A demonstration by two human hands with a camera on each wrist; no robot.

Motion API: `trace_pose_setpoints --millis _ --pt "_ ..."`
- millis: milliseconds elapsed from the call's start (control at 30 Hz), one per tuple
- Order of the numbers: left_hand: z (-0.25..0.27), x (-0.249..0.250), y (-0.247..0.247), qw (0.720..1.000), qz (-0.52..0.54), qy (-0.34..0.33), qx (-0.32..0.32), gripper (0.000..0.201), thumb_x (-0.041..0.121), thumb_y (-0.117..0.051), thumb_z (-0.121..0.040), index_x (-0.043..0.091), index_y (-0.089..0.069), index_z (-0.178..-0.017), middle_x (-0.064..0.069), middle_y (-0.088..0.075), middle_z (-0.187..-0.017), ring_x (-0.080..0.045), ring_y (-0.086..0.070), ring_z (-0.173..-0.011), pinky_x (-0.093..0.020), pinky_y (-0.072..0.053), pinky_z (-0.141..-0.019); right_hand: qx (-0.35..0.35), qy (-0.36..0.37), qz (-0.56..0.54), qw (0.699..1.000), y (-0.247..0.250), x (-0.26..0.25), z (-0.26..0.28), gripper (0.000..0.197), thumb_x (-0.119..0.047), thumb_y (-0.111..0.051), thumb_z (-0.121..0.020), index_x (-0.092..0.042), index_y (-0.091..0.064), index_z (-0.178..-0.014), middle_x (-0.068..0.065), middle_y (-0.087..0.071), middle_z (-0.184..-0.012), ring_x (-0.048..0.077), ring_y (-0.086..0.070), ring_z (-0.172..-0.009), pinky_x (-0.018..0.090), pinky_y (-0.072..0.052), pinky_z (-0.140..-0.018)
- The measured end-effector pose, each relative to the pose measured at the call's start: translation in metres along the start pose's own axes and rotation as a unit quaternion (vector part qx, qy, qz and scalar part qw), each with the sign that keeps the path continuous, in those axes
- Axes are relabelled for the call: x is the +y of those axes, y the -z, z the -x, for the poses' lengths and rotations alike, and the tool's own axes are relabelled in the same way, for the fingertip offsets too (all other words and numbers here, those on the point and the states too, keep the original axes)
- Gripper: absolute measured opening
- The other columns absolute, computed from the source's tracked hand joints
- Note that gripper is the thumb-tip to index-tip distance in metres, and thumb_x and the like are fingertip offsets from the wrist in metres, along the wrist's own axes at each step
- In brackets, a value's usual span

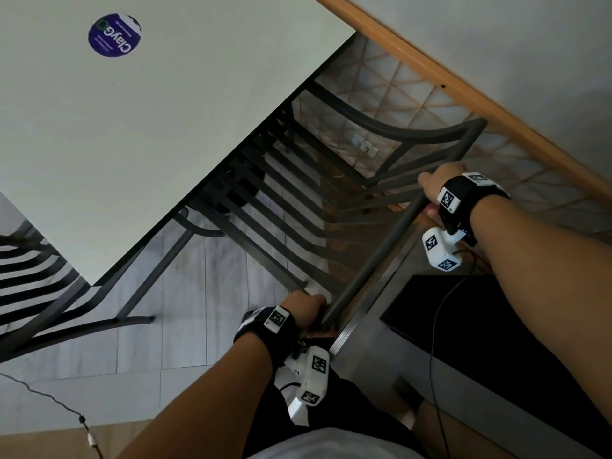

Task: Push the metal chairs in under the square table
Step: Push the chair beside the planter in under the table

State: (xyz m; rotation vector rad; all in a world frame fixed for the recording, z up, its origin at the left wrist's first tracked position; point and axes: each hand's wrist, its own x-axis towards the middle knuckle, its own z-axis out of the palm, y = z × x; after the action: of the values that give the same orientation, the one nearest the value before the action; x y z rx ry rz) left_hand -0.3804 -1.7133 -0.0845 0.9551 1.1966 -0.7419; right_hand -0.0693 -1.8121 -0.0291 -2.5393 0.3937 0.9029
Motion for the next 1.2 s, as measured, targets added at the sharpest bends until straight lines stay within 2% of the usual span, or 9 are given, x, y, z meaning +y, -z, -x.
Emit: trace_pose_setpoints --millis 133,433,533,633,733,867,1000,1133,1200 --pt "-0.003 -0.007 0.013 0.999 -0.045 -0.002 -0.01 0.01 0.007 -0.059 -0.095 -0.001 -0.063 -0.099 -0.027 -0.065 -0.117 -0.036 -0.073 -0.098 -0.049 -0.061 -0.085 0.004 0.001 -0.025 1.0 -0.009 0.008 0.0 0.041 -0.033 -0.054 -0.093 -0.004 -0.04 -0.119 0.019 -0.071 -0.084 0.024 -0.065 -0.043 0.027 -0.048 -0.033" --pt "-0.01 -0.017 0.008 1.0 0.015 -0.017 0.007 0.017 0.007 -0.059 -0.093 -0.006 -0.059 -0.104 -0.026 -0.065 -0.109 -0.038 -0.072 -0.094 -0.046 -0.065 -0.066 0.007 -0.009 -0.051 0.999 -0.009 0.012 -0.005 0.046 -0.036 -0.052 -0.094 -0.009 -0.036 -0.127 0.018 -0.07 -0.091 0.026 -0.067 -0.055 0.028 -0.051 -0.037" --pt "-0.009 -0.016 0.012 0.999 0.032 -0.003 -0.005 0.017 0.007 -0.058 -0.095 -0.007 -0.06 -0.104 -0.028 -0.062 -0.104 -0.033 -0.072 -0.077 -0.041 -0.063 -0.052 0.014 0.012 -0.052 0.998 -0.011 0.016 -0.008 0.049 -0.04 -0.053 -0.095 -0.013 -0.034 -0.131 0.018 -0.07 -0.089 0.024 -0.065 -0.048 0.024 -0.048 -0.033" --pt "-0.008 -0.016 0.01 0.999 0.028 -0.006 0.016 0.025 0.018 -0.061 -0.095 -0.005 -0.061 -0.102 -0.023 -0.062 -0.093 -0.035 -0.071 -0.072 -0.048 -0.064 -0.06 0.003 0.055 -0.056 0.997 -0.015 0.027 -0.01 0.058 -0.053 -0.056 -0.09 -0.008 -0.044 -0.124 0.014 -0.073 -0.073 0.02 -0.065 -0.038 0.024 -0.049 -0.037" --pt "-0.002 -0.015 0.014 0.996 -0.072 -0.028 0.048 0.039 0.039 -0.057 -0.096 0.001 -0.067 -0.105 -0.013 -0.068 -0.084 -0.028 -0.071 -0.067 -0.034 -0.062 -0.053 -0.019 0.095 -0.063 0.993 -0.016 0.043 0.001 0.058 -0.059 -0.052 -0.089 -0.007 -0.056 -0.115 0.011 -0.074 -0.077 0.018 -0.068 -0.044 0.024 -0.05 -0.04" --pt "0.007 -0.025 0.039 0.975 -0.19 -0.089 0.073 0.045 0.054 -0.052 -0.095 0.012 -0.066 -0.099 -0.009 -0.071 -0.084 -0.025 -0.069 -0.062 -0.033 -0.06 -0.066 -0.07 0.143 -0.071 0.985 -0.017 0.079 0.039 0.039 -0.046 -0.039 -0.101 -0.014 -0.055 -0.114 0.012 -0.066 -0.076 0.022 -0.059 -0.05 0.028 -0.047 -0.046" --pt "0.015 -0.048 0.091 0.949 -0.257 -0.117 0.143 0.049 0.052 -0.057 -0.092 0.015 -0.056 -0.124 -0.007 -0.073 -0.097 -0.023 -0.074 -0.073 -0.038 -0.061 -0.077 -0.127 0.147 0.03 0.981 -0.034 0.138 0.063 0.021 -0.032 -0.046 -0.101 -0.014 -0.057 -0.102 0.012 -0.064 -0.074 0.025 -0.057 -0.054 0.027 -0.047 -0.045" --pt "0.025 -0.095 0.154 0.92 -0.316 -0.096 0.209 0.064 0.058 -0.057 -0.086 0.016 -0.054 -0.134 -0.01 -0.072 -0.11 -0.026 -0.073 -0.088 -0.045 -0.058 -0.091 -0.195 0.116 0.163 0.96 -0.074 0.19 0.086 0.023 -0.029 -0.049 -0.099 -0.01 -0.058 -0.104 0.016 -0.066 -0.092 0.031 -0.062 -0.078 0.044 -0.055 -0.077" --pt "0.038 -0.125 0.178 0.915 -0.32 -0.071 0.235 0.061 0.055 -0.058 -0.089 0.017 -0.053 -0.136 -0.01 -0.071 -0.114 -0.028 -0.071 -0.097 -0.044 -0.057 -0.092 -0.218 0.134 0.238 0.937 -0.095 0.206 0.106 0.019 -0.026 -0.046 -0.1 -0.009 -0.056 -0.1 0.007 -0.059 -0.087 0.03 -0.059 -0.085 0.037 -0.048 -0.082"
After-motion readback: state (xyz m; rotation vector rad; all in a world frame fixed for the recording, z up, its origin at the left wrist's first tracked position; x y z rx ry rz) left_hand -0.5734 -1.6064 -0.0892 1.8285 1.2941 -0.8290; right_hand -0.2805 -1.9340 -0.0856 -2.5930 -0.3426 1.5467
